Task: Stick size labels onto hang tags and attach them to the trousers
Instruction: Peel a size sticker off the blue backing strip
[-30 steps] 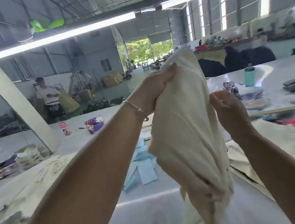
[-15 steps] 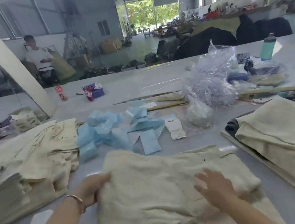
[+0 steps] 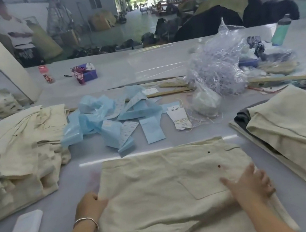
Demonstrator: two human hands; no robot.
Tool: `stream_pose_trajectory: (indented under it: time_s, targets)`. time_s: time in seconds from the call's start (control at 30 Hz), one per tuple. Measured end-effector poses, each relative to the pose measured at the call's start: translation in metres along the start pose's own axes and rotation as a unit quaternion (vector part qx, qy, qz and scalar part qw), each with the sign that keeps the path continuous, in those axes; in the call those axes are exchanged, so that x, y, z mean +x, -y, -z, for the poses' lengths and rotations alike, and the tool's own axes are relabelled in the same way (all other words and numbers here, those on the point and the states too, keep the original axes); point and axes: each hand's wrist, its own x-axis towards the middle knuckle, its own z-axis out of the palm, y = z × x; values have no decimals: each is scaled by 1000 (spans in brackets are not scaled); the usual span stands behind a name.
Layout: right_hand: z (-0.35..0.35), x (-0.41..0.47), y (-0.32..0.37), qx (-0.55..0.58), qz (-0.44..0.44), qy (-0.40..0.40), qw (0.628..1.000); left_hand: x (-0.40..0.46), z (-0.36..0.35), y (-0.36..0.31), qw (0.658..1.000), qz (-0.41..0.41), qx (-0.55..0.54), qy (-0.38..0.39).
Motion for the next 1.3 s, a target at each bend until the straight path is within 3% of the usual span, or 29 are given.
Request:
stream_pose_trajectory:
  time_s: [0.1, 0.2, 0.3, 0.53, 0.6, 0.63, 0.73, 0.8, 0.83, 0.93, 1.03, 1.2, 1.3]
  targets:
    - [11, 16, -1, -19, -18, 15, 1000, 7, -4, -16, 993, -38, 86, -76]
    - [18, 30, -1, 12, -16, 30, 999, 6, -21, -27, 986, -103, 128, -29]
    - [23, 32, -2, 122, 79, -22, 989, 4, -40, -29, 983, -121, 130, 40]
    - [29, -20, 40, 261, 263, -162, 915, -5, -37, -43, 985, -120, 112, 56]
    - [18, -53, 53, 285, 327, -162, 886, -19, -46, -61, 987, -139, -16, 78]
    - [9, -68, 55, 283, 357, -155, 877, -31, -54, -72, 973, -123, -134, 140]
    - [-18, -93, 50, 258, 399, -115, 872, -73, -79, -103, 851, -57, -382, 357]
    - [-30, -99, 42, 244, 424, -88, 868, -91, -96, -115, 794, -45, -442, 415]
    - [-33, -101, 39, 245, 438, -74, 862, -96, -102, -118, 785, -40, -460, 413]
    - [-32, -101, 33, 288, 451, -51, 843, -100, -119, -122, 810, -11, -454, 370]
    - [-28, -91, 28, 299, 414, -82, 856, -96, -127, -117, 828, -19, -438, 351]
    - [-31, -93, 26, 224, 400, -89, 884, -90, -133, -109, 818, -37, -444, 364]
    - [-34, -93, 25, 207, 420, -64, 881, -88, -133, -102, 804, -43, -463, 371]
